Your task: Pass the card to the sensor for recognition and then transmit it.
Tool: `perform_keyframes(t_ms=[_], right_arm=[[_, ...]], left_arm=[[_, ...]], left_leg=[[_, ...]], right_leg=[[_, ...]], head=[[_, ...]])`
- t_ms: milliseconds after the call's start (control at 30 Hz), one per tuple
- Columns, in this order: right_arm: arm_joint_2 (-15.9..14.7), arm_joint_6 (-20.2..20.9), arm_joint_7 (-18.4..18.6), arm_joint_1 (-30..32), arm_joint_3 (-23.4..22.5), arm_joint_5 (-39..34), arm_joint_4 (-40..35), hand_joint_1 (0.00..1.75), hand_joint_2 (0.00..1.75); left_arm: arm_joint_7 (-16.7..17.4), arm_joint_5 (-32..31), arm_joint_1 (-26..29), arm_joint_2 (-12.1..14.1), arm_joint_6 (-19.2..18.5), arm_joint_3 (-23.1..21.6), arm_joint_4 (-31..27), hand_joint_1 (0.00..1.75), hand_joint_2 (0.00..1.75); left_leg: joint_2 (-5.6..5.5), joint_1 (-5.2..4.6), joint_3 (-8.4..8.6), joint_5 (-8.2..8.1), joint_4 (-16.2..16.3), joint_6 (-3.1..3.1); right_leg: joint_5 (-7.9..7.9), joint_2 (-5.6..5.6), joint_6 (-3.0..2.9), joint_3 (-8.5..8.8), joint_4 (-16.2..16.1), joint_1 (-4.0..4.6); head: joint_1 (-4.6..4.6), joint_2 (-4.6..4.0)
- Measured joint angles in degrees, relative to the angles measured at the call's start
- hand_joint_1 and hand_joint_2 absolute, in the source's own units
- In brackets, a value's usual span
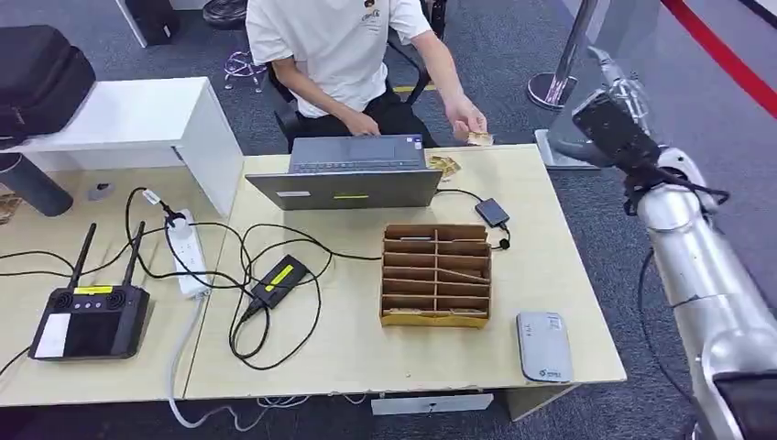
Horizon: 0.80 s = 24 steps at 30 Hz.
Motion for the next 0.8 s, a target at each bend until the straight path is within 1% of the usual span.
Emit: perform_keyframes(t_ms=[100,267,433,600,667,700,800], right_arm=[[3.2,-1.5,0.0,0.0,3.3,0.9,0.0,0.0,1.75],[6.8,-5.0,1.2,0.0,7.2,3.7,0.0,0.0,1.75],[8.8,-7.3,2.3,0.0,9.6,5.3,0.0,0.0,1.75],[9.6,-8.4,2.6,0.1,11.0,5.6,-0.3,0.0,1.75],[9.6,-8.6,3.0,0.3,11.3,5.4,-0.6,0.0,1.75],[9.5,-8.6,3.1,0.6,11.4,5.4,-0.8,1.75,1.75],[8.6,-9.0,3.4,2.3,11.4,4.8,-2.2,1.75,1.75]], left_arm=[[0.1,-0.3,-0.1,0.2,0.0,-0.7,0.0,0.0,1.75],[0.4,-1.0,-0.2,0.3,0.2,-1.6,-0.1,0.0,1.75],[0.4,-1.6,-0.4,0.4,0.4,-2.5,-0.2,0.0,1.75],[0.2,-2.3,-0.4,0.5,1.1,-2.9,-0.2,0.0,1.75],[-1.9,-4.2,-0.4,0.4,3.2,-3.7,-0.2,0.0,1.75],[-3.1,-5.2,-0.4,0.3,4.3,-4.3,-0.3,0.0,1.75],[-6.2,-7.3,-0.4,0.1,7.3,-6.1,-0.5,0.0,1.75]], left_leg=[[0.02,-0.01,0.01,0.0,0.0,0.0],[-0.1,-0.01,-0.04,0.01,0.1,-0.01],[-0.12,-0.01,-0.06,0.01,0.1,-0.01],[-0.12,-0.01,-0.06,0.01,0.1,0.0],[-0.11,0.0,-0.06,0.0,0.1,0.0],[-0.11,0.0,-0.06,0.0,0.2,0.0],[-0.1,0.0,-0.08,0.0,0.2,0.0]], right_leg=[[0.0,0.02,0.0,-0.01,0.0,-0.01],[0.0,-0.12,0.0,-0.01,0.0,-0.01],[0.0,-0.14,0.0,-0.01,0.0,-0.01],[0.0,-0.14,0.0,-0.02,0.0,-0.02],[0.0,-0.13,0.0,-0.03,0.0,-0.01],[0.0,-0.13,0.0,-0.04,0.0,-0.01],[0.01,-0.12,0.01,-0.06,0.0,-0.01]], head=[[-0.04,0.0],[0.0,0.0],[-0.02,0.0],[0.0,0.0],[0.0,0.0],[0.0,0.0],[0.0,0.0]])
